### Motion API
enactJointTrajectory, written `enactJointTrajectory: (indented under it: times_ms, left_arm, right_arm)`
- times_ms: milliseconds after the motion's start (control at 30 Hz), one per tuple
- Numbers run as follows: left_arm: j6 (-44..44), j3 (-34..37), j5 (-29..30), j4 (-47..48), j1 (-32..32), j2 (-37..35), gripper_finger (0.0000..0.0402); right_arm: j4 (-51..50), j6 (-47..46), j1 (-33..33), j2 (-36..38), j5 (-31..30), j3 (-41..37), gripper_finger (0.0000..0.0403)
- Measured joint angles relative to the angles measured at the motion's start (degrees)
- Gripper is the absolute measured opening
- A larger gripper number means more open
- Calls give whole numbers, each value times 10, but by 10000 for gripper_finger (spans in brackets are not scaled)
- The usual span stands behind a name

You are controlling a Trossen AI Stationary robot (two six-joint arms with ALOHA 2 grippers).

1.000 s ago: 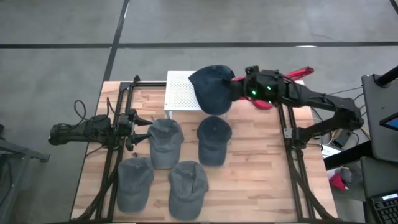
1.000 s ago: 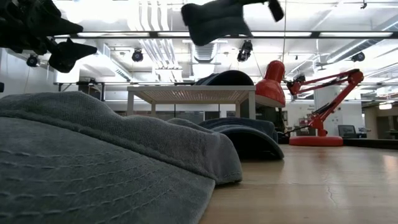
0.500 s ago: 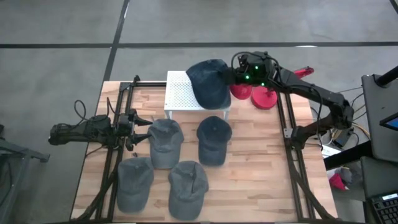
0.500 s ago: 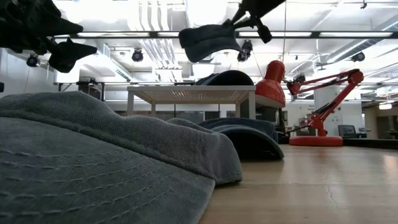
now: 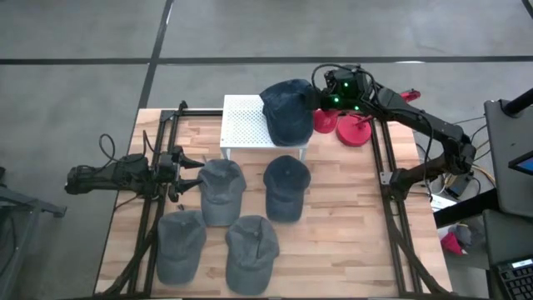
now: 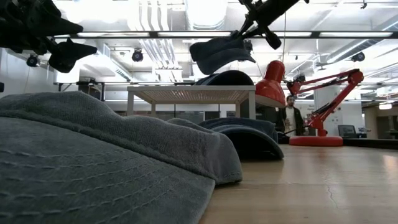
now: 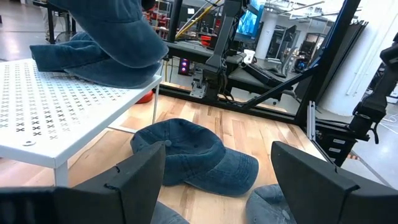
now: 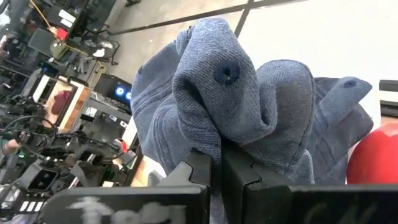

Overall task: Pick & Place hat
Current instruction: Stack the bottom dark blue cap on the dark blue cap on the shelf

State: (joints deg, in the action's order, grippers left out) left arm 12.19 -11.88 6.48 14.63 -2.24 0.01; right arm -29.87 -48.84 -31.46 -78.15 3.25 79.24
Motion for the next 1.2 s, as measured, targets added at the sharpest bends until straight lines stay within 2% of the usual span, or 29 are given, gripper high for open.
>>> enactJointTrajectory:
  times_ms: [567, 733, 1200]
  left_arm:
    - [0, 0, 0, 0, 0, 0, 296]
    - [0, 0, 0, 0, 0, 0, 296]
    - [3, 0, 0, 0, 0, 0, 296]
  right_arm:
    - [21, -26, -11, -4, -5, -50, 8]
    - [21, -33, -13, -5, -34, -55, 13]
    - [17, -11, -12, -29, -34, -54, 23]
